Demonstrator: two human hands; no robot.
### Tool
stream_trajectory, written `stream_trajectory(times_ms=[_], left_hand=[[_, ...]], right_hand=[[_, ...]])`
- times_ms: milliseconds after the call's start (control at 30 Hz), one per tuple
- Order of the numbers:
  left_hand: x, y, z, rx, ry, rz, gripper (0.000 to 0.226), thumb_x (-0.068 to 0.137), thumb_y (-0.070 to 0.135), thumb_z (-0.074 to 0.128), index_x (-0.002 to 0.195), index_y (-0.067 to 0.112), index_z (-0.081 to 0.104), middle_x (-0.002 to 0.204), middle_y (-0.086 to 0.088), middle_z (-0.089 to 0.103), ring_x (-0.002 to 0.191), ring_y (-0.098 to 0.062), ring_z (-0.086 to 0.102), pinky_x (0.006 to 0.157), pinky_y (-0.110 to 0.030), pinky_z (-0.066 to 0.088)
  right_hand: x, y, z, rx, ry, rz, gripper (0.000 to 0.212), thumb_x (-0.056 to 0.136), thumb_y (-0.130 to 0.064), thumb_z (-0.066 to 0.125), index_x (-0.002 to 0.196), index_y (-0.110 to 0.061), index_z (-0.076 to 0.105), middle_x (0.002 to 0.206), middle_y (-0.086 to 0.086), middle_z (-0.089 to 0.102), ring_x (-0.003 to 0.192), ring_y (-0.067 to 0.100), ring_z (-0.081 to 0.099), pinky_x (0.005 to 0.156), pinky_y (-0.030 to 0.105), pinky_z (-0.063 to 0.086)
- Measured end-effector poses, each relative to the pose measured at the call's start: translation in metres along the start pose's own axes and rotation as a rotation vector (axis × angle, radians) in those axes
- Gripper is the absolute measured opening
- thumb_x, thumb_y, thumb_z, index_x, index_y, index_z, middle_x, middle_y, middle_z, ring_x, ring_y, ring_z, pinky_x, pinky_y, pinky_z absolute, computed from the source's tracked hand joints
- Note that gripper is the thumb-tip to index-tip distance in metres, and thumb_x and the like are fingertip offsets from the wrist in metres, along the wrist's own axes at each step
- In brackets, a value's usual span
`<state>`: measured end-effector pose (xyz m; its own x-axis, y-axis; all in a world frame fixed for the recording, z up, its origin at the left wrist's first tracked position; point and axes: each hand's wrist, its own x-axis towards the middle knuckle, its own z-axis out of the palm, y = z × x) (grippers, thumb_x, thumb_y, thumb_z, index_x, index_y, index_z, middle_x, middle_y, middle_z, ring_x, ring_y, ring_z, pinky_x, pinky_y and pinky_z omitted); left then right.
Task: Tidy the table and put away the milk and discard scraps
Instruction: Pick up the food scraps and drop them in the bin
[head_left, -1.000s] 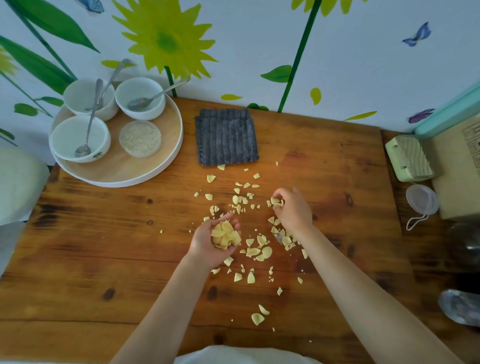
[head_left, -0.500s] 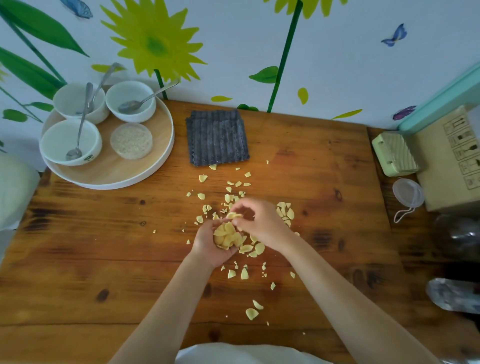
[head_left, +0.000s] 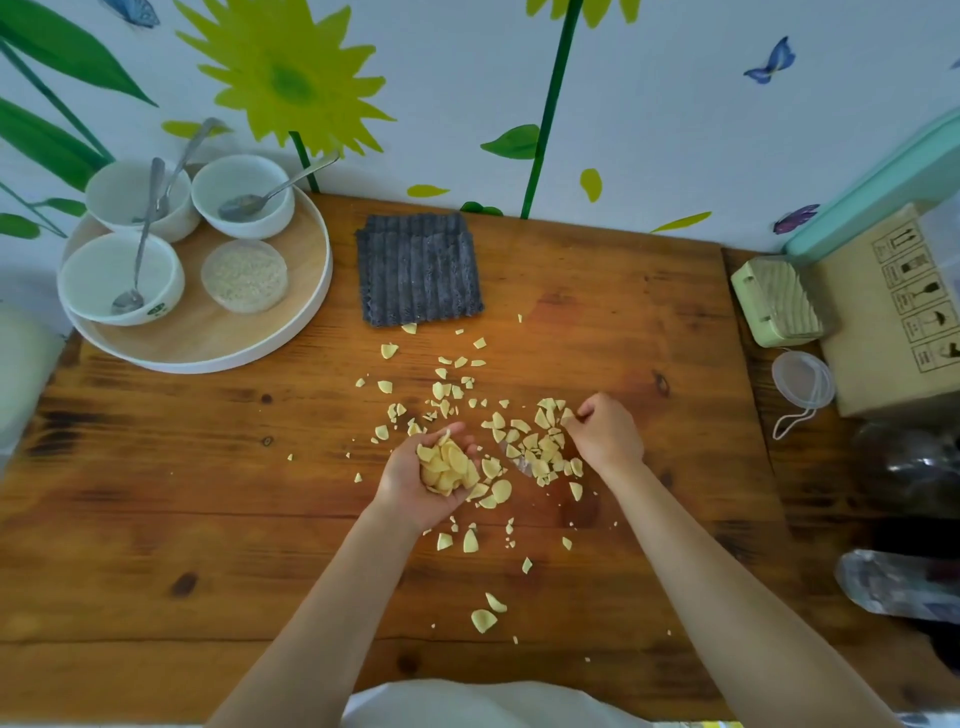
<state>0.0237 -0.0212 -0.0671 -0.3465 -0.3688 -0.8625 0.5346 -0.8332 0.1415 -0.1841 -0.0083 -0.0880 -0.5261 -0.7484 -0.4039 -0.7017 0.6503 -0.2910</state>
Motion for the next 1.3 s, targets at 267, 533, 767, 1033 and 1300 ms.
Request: stream_trajectory(times_ms=[267,533,767,1033,1300], left_hand=[[-0.005,-0.013,0.004,-0.017,0.030,0.021,0.030,0.094,0.014,0.036,0.094,0.008,0.066,0.083,-0.010,0.063,0.076,-0.019,0.058,0.071,-0.030,0.048],[-0.014,-0.035,0.018,-0.022,-0.003,0.028,0.030,0.095,0.013,0.036,0.093,0.008,0.065,0.063,-0.011,0.069,0.074,-0.019,0.058,0.070,-0.029,0.048],[-0.024,-0.049,0.016,-0.037,0.004,0.077,0.029,0.094,0.013,0.037,0.090,0.008,0.065,0.071,-0.010,0.067,0.074,-0.019,0.058,0.067,-0.030,0.050],[-0.038,-0.060,0.007,-0.065,0.052,0.112,0.032,0.095,0.016,0.036,0.090,0.008,0.067,0.065,-0.009,0.067,0.073,-0.018,0.058,0.069,-0.029,0.048],[-0.045,-0.062,0.002,-0.085,0.053,0.145,0.030,0.095,0.015,0.036,0.091,0.008,0.065,0.061,-0.010,0.069,0.074,-0.019,0.059,0.067,-0.030,0.048]], right_hand=[[-0.010,-0.007,-0.014,0.734,-0.214,0.106,0.011,0.087,-0.002,0.053,0.093,-0.010,0.056,0.084,0.002,0.057,0.069,0.012,0.054,0.065,0.023,0.048],[-0.023,0.023,-0.034,1.576,-0.573,0.332,0.028,0.092,-0.018,0.041,0.065,-0.013,0.046,0.055,-0.003,0.046,0.046,0.008,0.040,0.041,0.016,0.034],[-0.028,0.053,-0.003,0.267,-0.213,-0.083,0.016,0.085,-0.025,0.065,0.095,-0.016,0.057,0.080,-0.007,0.054,0.075,0.013,0.053,0.067,0.027,0.044],[-0.036,0.048,0.015,0.087,-0.136,-0.251,0.006,0.092,-0.023,0.055,0.091,-0.018,0.052,0.072,-0.004,0.056,0.060,0.014,0.054,0.053,0.027,0.041],[-0.044,0.029,-0.012,1.428,-0.481,0.210,0.021,0.091,-0.008,0.042,0.071,-0.010,0.046,0.067,0.003,0.049,0.059,0.012,0.043,0.047,0.019,0.036]])
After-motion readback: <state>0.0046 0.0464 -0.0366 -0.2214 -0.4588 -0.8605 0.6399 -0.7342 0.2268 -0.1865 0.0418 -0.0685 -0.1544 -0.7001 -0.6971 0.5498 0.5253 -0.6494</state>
